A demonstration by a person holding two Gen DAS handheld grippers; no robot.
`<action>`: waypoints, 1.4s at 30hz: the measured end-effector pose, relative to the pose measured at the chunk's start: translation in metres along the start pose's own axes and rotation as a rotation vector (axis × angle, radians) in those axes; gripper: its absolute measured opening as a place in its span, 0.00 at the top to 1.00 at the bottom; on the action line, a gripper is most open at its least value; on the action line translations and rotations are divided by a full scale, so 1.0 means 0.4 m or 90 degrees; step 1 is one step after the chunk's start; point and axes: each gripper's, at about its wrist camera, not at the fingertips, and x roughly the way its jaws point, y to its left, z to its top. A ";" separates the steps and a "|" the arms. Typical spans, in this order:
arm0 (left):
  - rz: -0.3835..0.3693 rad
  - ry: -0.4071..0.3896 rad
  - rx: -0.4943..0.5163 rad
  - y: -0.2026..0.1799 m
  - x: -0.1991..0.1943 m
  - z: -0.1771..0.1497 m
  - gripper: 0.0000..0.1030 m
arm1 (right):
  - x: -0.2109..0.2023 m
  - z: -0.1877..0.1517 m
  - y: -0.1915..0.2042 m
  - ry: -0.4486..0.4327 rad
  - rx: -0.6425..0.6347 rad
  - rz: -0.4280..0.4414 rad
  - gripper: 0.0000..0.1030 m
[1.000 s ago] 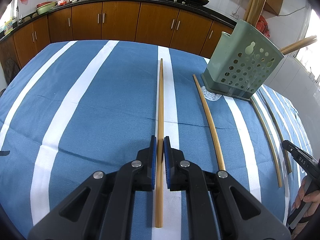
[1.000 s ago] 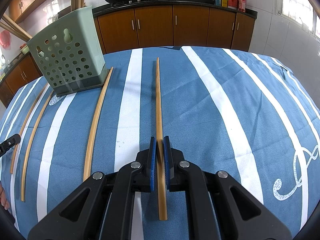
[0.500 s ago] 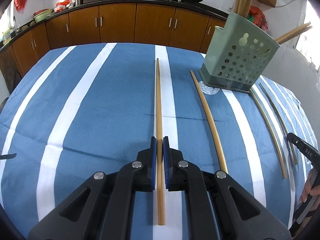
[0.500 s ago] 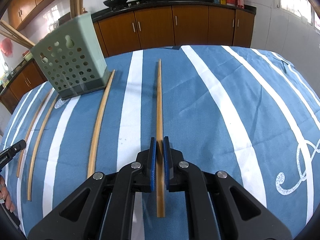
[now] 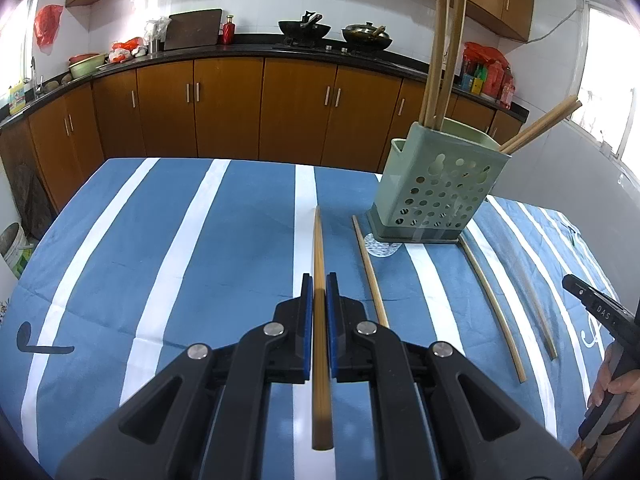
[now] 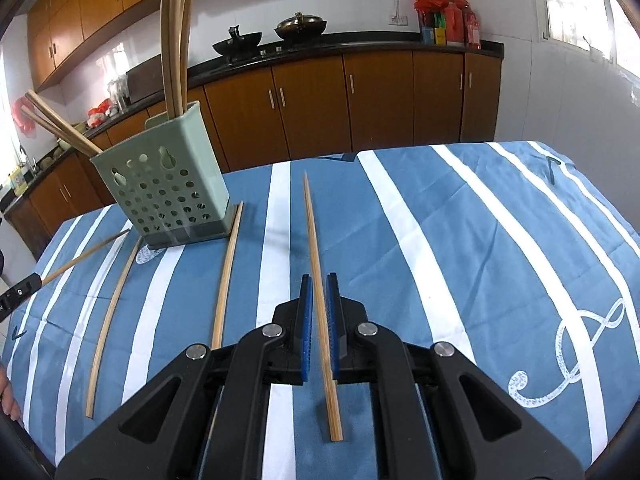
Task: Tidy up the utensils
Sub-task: 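Raise both held chopsticks upright above the green holder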
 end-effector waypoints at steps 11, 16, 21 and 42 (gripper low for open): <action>0.000 0.028 -0.005 0.008 0.027 -0.028 0.93 | 0.078 -0.058 -0.020 0.092 -0.007 -0.020 0.75; 0.001 0.046 -0.007 0.006 0.048 -0.046 0.93 | 0.085 -0.075 -0.010 0.098 -0.037 -0.037 0.85; 0.000 0.037 -0.011 0.006 0.038 -0.039 0.93 | 0.077 -0.064 -0.007 0.092 -0.043 -0.037 0.93; -0.017 -0.146 -0.001 -0.011 -0.171 0.135 0.93 | -0.179 0.118 -0.013 -0.163 0.015 0.019 0.93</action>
